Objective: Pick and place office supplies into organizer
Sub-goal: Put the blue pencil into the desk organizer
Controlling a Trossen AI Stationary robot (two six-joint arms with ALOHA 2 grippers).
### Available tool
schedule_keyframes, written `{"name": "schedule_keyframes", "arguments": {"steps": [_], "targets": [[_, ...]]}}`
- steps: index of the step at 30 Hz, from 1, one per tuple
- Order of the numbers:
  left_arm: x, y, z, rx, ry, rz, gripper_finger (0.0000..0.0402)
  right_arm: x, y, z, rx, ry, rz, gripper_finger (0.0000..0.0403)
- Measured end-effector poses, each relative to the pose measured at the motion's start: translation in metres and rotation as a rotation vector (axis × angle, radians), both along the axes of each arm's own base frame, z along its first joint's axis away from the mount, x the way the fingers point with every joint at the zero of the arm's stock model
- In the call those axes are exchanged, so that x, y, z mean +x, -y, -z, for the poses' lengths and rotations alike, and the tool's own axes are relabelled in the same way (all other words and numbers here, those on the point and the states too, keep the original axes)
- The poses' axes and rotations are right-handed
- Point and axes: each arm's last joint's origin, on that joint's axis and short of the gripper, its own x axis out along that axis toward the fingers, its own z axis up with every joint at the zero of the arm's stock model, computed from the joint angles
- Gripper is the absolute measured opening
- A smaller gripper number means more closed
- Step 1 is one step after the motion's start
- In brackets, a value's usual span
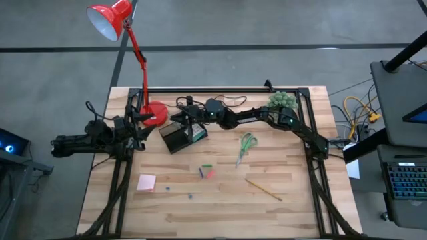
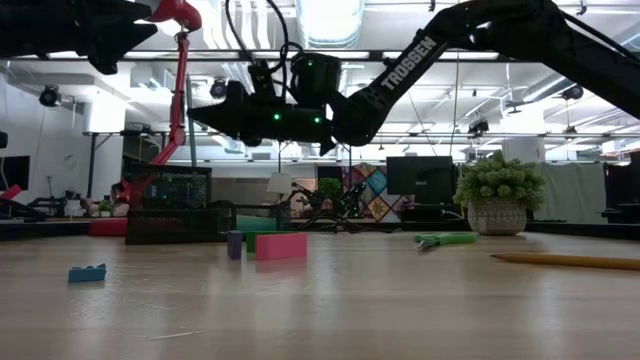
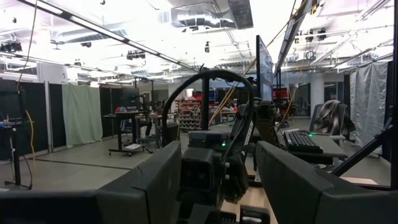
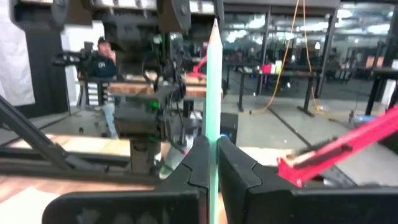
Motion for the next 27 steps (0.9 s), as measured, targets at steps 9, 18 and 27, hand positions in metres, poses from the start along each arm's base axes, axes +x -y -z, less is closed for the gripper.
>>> {"name": "schedule_keyframes", "arguments": {"steps": [9, 18, 27], "targets": [[0.0, 0.0, 0.0, -0.001, 0.007, -0.002, 0.0196, 0.0, 0.0, 0.007, -0.013, -0.061, 0.002, 0.0008], [0.0, 0.0, 0.0, -0.001, 0.006, -0.002, 0.0196, 0.001, -0.005, 0.013, -0.052, -0.116, -0.005, 0.0008], [0.0, 0.0, 0.0, -0.001, 0.006, -0.002, 0.0196, 0.004, -0.007, 0.025, -0.07, -0.133, -0.01, 0.0008]]}}
